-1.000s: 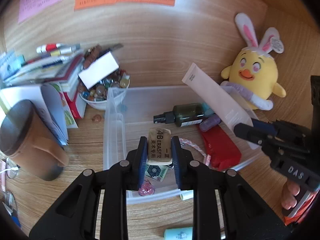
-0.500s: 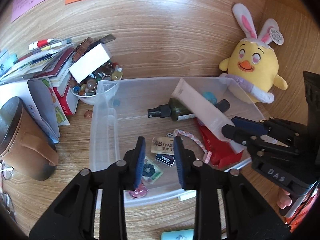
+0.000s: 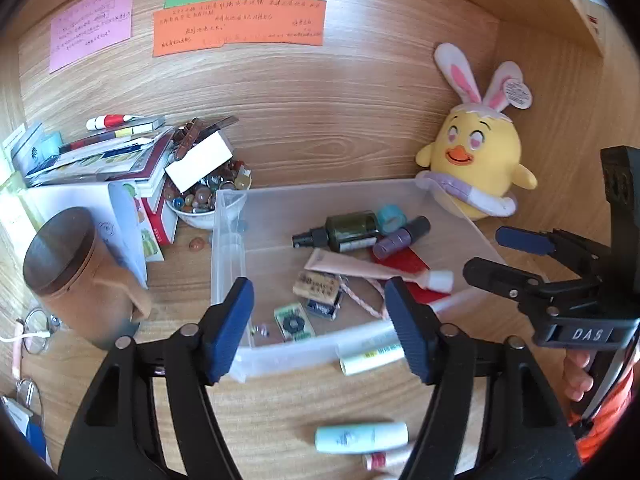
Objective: Organize objects
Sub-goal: 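Open both tools to drop the tube and eraser into the bin, then grasp the red-capped beige tube with the right tool while the left tool grasps the white tape roll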
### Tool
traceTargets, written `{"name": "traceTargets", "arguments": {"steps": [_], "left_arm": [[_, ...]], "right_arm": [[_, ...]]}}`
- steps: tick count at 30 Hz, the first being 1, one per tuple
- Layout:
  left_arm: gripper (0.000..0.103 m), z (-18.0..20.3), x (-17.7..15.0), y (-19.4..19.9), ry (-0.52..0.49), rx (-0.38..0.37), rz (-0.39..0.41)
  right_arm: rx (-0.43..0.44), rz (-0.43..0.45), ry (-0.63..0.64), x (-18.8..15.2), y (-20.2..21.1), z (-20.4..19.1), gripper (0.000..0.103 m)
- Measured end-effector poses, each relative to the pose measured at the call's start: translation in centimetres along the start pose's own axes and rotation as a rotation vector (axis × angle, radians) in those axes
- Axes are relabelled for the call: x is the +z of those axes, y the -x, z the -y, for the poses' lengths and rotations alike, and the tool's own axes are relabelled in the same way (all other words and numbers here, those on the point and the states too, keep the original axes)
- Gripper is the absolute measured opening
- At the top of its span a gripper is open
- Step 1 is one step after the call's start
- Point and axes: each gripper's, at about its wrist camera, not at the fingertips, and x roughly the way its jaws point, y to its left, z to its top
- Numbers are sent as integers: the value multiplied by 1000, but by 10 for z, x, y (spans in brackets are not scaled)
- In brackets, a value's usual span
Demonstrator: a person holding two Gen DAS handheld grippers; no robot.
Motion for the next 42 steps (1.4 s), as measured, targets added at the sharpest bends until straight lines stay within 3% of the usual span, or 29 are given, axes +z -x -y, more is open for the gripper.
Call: {"name": "traceTargets", "arguments": {"steps": [3,9,17,21,26,28,32,37,42], "left_arm": [[80,2,-11,9,-5,1,-2],[86,3,-43,16,3,12,-54],[86,10,-93,23,11,26,-145],[86,13,-108,31,2,46,-146],[86,4,-118,34,29,56,-166],[86,1,-120,38,47,45,-167],[86,3,-123,42,54,40,-165],[86,14,-127,37,38,-1,-187],[86,30,-129,29,-5,-10,-198]], "right_arm": [[2,-15,7,-8,6,1,81],[17,-45,-5,-33,14,2,81],[73,-126,92,-72,7,-25,81],[184,-181,96,-94,-1,-39,80],[244,-263,143,-108,-19,-59,51],[245,-261,164,-108,-23,-66,47],[271,-267,185,-108,-27,-72,24],[221,-237,214,-116,-14,-71,14],[182,-242,155,-125,1,-51,14]]}}
